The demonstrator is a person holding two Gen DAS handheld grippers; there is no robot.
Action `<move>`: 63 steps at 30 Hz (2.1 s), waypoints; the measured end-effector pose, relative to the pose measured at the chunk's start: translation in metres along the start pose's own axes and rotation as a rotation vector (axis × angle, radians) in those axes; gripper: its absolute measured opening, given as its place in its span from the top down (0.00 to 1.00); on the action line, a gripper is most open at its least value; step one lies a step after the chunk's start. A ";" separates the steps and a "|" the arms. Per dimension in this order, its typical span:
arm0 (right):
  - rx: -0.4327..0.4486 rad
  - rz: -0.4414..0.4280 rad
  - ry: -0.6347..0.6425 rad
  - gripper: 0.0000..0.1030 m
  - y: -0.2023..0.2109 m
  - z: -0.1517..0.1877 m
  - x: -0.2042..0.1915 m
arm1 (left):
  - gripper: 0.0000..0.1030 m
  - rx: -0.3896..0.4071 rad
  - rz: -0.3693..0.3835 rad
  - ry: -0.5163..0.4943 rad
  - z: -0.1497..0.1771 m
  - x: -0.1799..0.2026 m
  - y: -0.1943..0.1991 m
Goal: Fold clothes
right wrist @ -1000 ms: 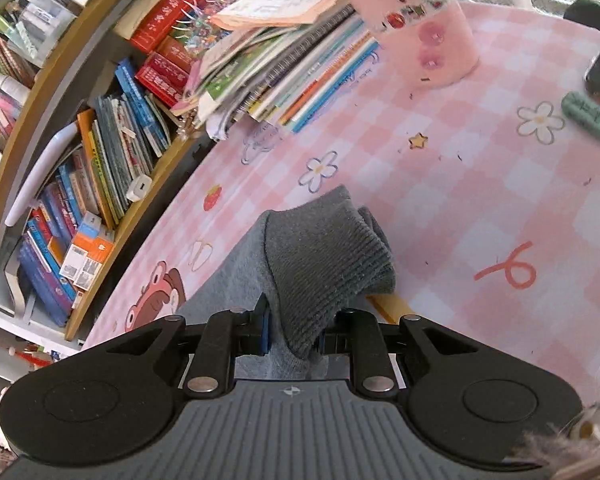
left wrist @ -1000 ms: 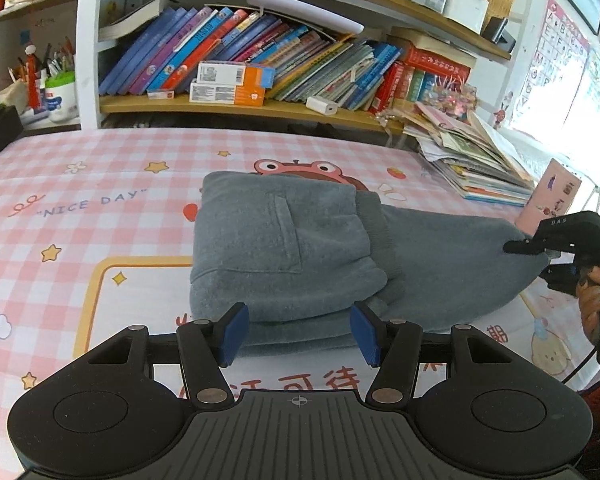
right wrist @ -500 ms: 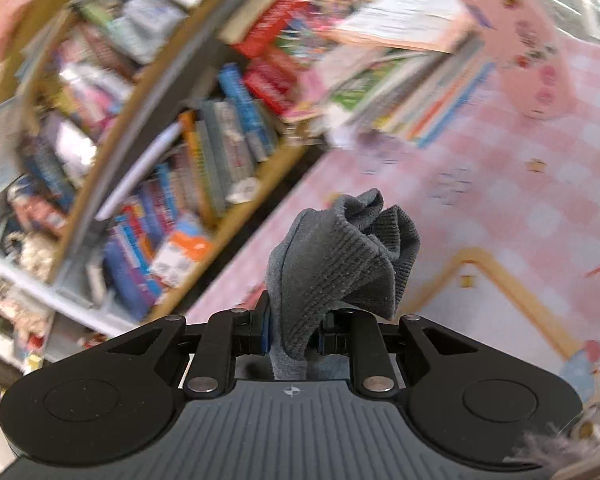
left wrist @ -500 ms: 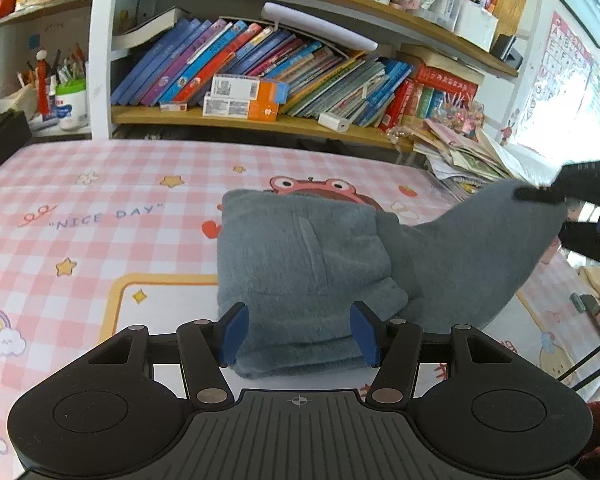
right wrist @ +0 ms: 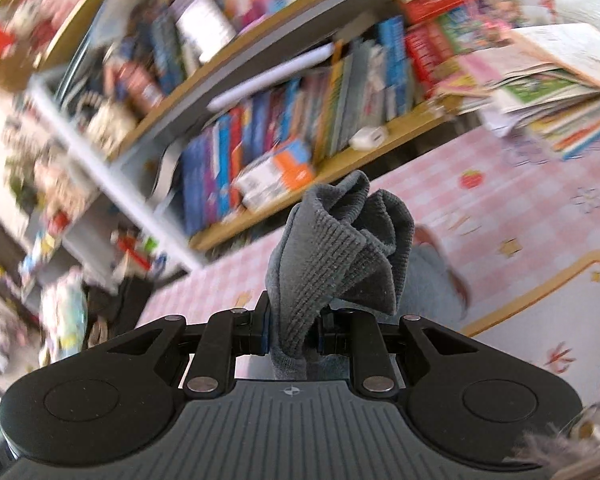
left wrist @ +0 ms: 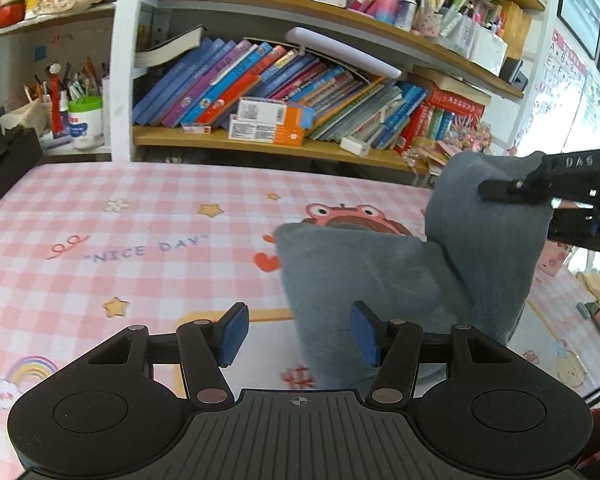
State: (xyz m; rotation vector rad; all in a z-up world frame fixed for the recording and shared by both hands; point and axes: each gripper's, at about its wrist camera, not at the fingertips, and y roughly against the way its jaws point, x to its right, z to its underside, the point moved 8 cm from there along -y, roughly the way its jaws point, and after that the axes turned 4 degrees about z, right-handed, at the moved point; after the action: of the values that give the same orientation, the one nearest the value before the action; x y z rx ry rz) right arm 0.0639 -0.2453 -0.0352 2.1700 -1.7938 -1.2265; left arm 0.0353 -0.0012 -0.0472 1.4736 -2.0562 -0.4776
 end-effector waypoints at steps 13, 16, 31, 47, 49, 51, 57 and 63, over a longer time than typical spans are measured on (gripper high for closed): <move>-0.282 0.079 0.272 0.46 -0.083 0.098 -0.064 | 0.45 0.010 -0.007 0.032 -0.007 -0.070 0.017; -0.239 0.072 0.302 0.37 -0.074 0.096 -0.073 | 0.45 0.015 0.017 0.031 -0.012 -0.074 0.012; -0.005 0.003 0.252 0.30 0.005 0.052 -0.049 | 0.39 0.103 0.280 -0.040 -0.053 0.002 -0.020; -0.148 0.248 0.022 0.30 -0.016 0.047 0.055 | 0.90 0.168 0.486 0.280 -0.071 0.007 -0.032; -0.151 0.233 0.041 0.30 -0.017 0.046 0.053 | 0.90 0.166 0.412 0.382 -0.063 -0.016 -0.033; -0.168 0.229 0.050 0.29 -0.023 0.047 0.052 | 0.89 0.037 0.273 0.483 -0.032 -0.049 -0.062; -0.235 0.227 0.078 0.30 -0.038 0.053 0.054 | 0.56 -0.026 0.196 0.632 0.006 -0.086 -0.080; -0.227 0.210 0.070 0.30 -0.037 0.048 0.056 | 0.35 0.012 0.220 0.689 0.007 -0.087 -0.058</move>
State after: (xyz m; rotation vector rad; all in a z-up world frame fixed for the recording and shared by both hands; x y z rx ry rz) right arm 0.0642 -0.2612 -0.1165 1.8292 -1.7094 -1.2228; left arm 0.0948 0.0616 -0.1068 1.1739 -1.6265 0.1267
